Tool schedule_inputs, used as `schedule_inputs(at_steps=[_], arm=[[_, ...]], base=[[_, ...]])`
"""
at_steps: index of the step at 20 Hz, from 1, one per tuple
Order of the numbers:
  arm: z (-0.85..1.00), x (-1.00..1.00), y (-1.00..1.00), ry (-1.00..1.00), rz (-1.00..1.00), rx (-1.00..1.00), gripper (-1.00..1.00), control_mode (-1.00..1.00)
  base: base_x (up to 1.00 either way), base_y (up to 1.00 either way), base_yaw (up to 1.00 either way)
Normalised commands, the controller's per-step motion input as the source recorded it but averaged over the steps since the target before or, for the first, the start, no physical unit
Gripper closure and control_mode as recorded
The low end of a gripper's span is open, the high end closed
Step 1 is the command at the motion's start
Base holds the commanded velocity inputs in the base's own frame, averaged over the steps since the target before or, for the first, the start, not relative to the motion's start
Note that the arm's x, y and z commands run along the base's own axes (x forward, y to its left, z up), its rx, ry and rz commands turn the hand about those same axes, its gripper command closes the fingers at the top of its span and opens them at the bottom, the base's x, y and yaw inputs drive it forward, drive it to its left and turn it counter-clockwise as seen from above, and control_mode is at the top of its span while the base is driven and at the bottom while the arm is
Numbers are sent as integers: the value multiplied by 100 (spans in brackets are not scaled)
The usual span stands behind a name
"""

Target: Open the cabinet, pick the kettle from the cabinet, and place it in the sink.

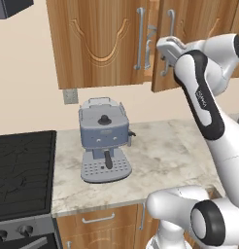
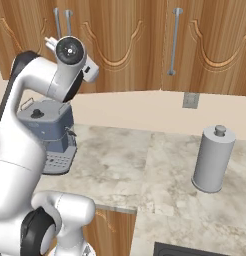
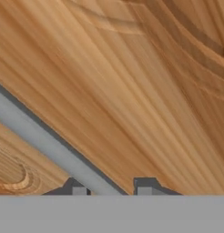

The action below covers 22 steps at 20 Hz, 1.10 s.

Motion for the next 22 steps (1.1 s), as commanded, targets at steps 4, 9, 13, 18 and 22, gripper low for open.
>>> schedule_inputs(at_steps=[4, 9, 13, 18, 22], arm=[[9, -40, -25, 0, 0, 0, 100, -100], [6, -42, -29, 0, 0, 3, 100, -100], [4, -44, -33, 0, 0, 3, 100, -100], [4, -42, -34, 0, 0, 3, 100, -100], [8, -39, -37, 0, 0, 2, 100, -100]], base=[[0, 0, 0], [0, 0, 0], [0, 0, 0], [0, 0, 0], [0, 0, 0]])
